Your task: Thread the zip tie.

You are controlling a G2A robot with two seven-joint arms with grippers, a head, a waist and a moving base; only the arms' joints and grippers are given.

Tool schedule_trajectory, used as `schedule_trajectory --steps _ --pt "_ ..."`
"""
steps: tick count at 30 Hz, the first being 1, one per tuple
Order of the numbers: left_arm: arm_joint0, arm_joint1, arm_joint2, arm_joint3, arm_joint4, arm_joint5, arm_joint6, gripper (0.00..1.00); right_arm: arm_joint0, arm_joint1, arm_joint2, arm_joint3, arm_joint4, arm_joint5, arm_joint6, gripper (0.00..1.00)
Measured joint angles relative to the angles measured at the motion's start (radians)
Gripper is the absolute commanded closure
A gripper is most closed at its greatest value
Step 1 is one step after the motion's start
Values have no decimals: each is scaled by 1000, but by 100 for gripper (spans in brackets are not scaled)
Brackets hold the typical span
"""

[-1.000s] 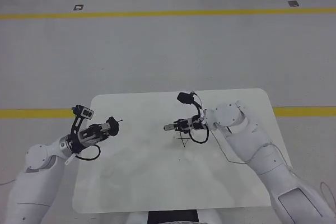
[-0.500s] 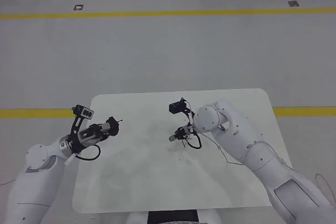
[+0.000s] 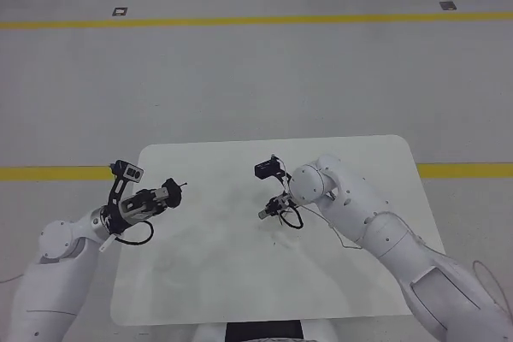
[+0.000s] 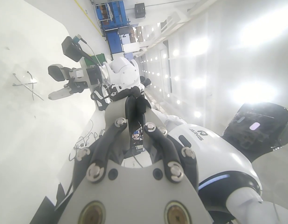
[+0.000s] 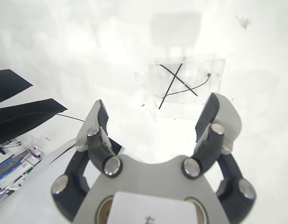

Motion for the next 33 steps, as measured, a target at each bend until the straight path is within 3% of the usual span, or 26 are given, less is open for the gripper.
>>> schedule_trajectory --steps 7,21,22,23,26,28,33 --pt "0 0 0 0 0 0 0 100 -4 -3 -17 -7 -24 -30 -3 0" --pt "0 0 0 0 0 0 0 100 -5 -10 -23 -8 -31 -33 -11 0" --pt "0 0 0 0 0 0 0 100 -3 -10 -22 -12 -34 -32 -6 43" --pt "0 0 0 0 0 0 0 100 -1 -10 -20 -14 -35 -30 -1 55" --pt "0 0 0 0 0 0 0 100 2 -8 -14 -25 -48 -25 12 65" --pt "0 0 0 0 0 0 0 100 0 -6 -12 -31 -63 -21 22 65" --pt "0 0 0 0 0 0 0 100 -8 -6 -15 -23 -91 -14 30 85"
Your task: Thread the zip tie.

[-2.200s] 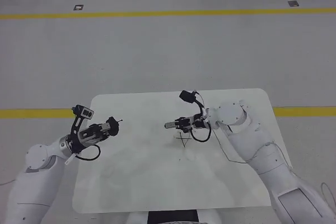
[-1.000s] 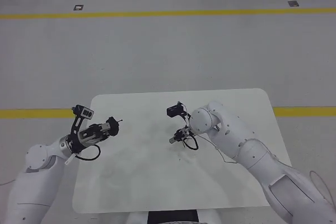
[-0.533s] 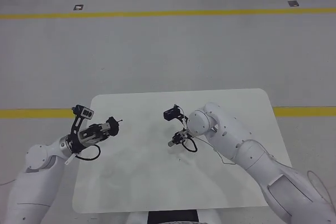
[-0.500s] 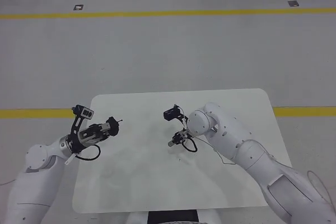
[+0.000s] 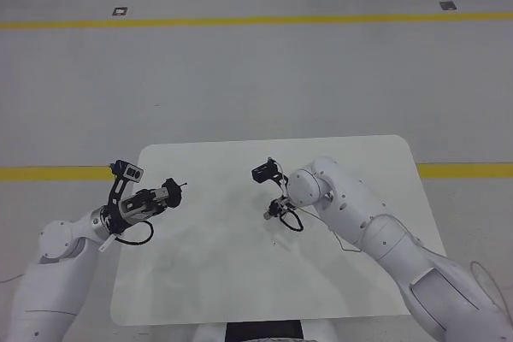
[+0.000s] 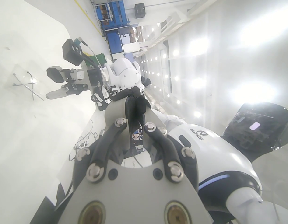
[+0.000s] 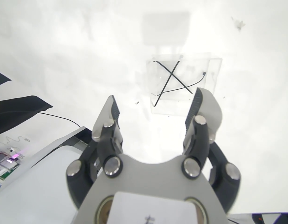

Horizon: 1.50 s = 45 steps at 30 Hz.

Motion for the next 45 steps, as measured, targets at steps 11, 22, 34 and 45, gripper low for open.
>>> schedule_trajectory --steps 11,22,34,45 --pt "0 0 0 0 0 0 0 100 -3 -15 -13 44 -22 25 -34 97" --pt "0 0 0 0 0 0 0 100 5 -44 -45 139 -26 33 -77 91" --pt "0 0 0 0 0 0 0 100 34 -81 -75 228 -19 23 -91 86" --pt "0 0 0 0 0 0 0 100 55 -111 -92 300 -17 11 -100 77"
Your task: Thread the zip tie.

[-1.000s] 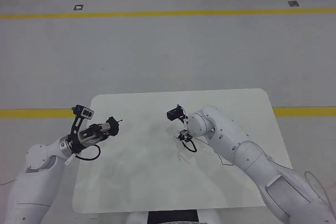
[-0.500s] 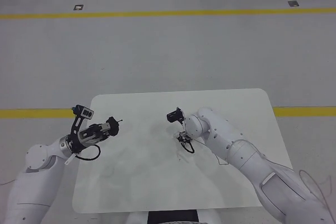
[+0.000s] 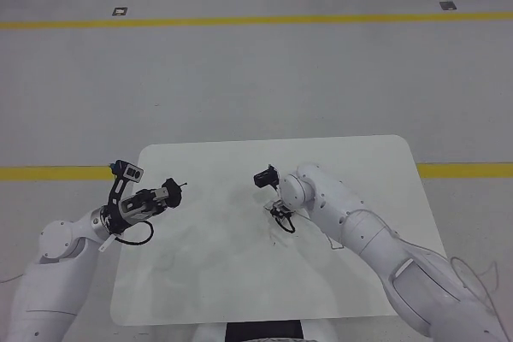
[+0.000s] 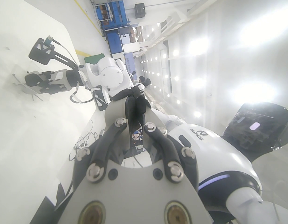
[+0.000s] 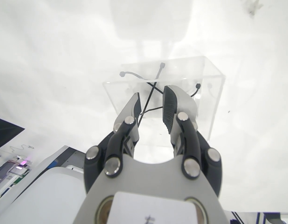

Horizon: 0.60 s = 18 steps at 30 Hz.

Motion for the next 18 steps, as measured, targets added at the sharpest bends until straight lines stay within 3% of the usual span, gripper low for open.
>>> schedule_trajectory --steps 7,18 --pt "0 0 0 0 0 0 0 100 12 -17 -8 40 -4 -5 -7 100" --pt "0 0 0 0 0 0 0 100 29 -23 8 40 -33 -1 15 100"
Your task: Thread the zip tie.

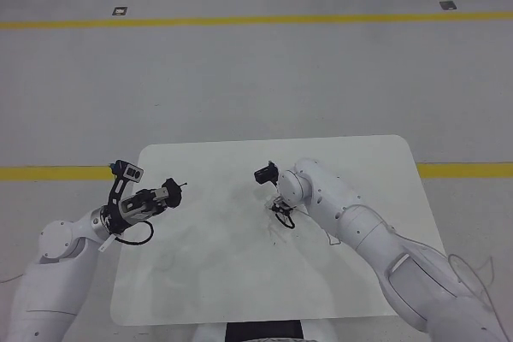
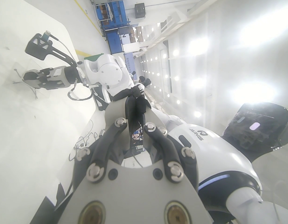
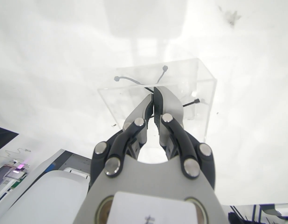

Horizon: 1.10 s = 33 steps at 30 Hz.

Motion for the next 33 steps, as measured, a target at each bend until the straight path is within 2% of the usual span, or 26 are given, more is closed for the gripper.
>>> schedule_trajectory --steps 14,20,24,29,33 --pt "0 0 0 0 0 0 0 100 -50 48 104 -144 -18 -17 66 100" --pt "0 0 0 0 0 0 0 100 -87 79 206 -210 54 -45 81 100" --pt "0 0 0 0 0 0 0 100 -131 106 297 -269 116 -69 83 100" --pt "0 0 0 0 0 0 0 100 -184 131 380 -332 178 -96 86 100" --pt "0 0 0 0 0 0 0 100 -231 147 451 -375 275 -122 67 100"
